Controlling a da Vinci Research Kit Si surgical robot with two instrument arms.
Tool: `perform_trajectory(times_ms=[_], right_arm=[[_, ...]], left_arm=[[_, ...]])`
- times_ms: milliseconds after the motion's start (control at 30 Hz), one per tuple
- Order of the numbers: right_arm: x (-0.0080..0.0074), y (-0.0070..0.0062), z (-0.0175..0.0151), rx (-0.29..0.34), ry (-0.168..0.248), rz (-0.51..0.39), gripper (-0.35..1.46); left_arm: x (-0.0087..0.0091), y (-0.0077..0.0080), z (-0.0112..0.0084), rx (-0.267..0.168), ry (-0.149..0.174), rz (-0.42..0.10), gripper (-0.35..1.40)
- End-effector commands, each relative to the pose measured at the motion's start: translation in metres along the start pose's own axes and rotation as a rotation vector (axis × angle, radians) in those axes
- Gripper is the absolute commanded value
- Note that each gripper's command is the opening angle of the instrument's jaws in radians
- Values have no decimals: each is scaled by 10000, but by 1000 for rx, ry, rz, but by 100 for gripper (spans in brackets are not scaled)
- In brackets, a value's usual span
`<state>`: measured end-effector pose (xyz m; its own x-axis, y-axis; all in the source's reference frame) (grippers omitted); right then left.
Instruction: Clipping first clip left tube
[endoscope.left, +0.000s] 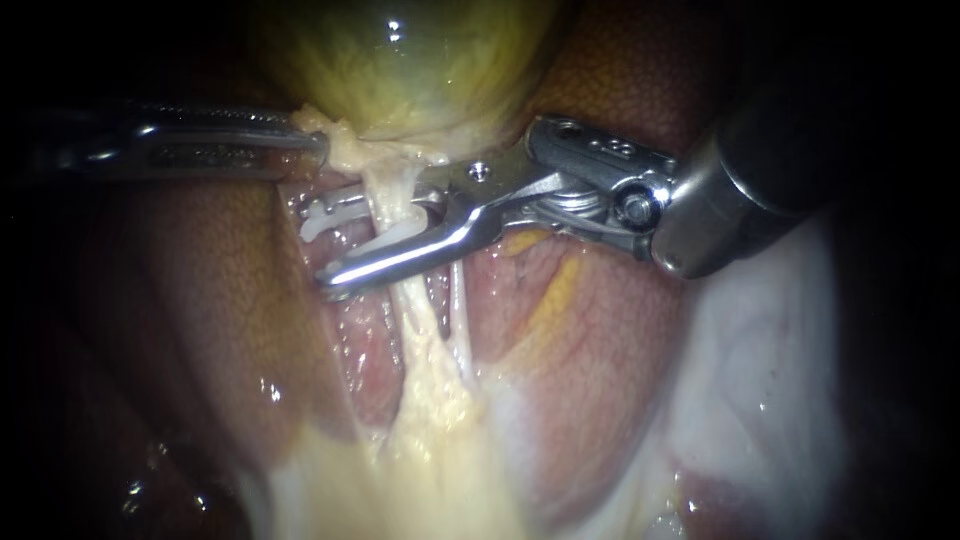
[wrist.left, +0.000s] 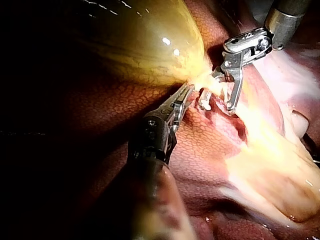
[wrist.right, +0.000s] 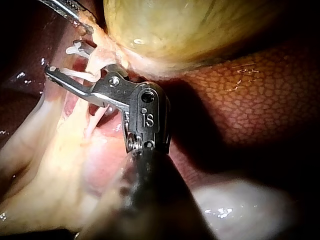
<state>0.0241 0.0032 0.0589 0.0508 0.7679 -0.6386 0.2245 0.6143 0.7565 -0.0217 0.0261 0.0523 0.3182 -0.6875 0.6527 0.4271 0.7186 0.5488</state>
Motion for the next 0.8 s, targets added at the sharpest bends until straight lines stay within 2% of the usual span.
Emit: perform_trajectory(times_ms=[33,133,300,533,667,800], right_arm=[[0,0,0,6,-2,0,41],[-1,-2,-1,51,-14,-4,38],[-3,-5,-2,138,-34,91,36],[-8,-10,-4,216,-33,167,36],[-19,-15,-6,242,-50,191,35],[-37,-23,-7,263,-72,212,32]], left_arm=[[0,0,0,0,0,0,-35],[0,0,0,0,0,0,-35],[0,0,0,0,0,0,-35],[0,0,0,0,0,0,-35],[0,0,0,0,0,0,-35],[0,0,0,-1,0,0,-35]])
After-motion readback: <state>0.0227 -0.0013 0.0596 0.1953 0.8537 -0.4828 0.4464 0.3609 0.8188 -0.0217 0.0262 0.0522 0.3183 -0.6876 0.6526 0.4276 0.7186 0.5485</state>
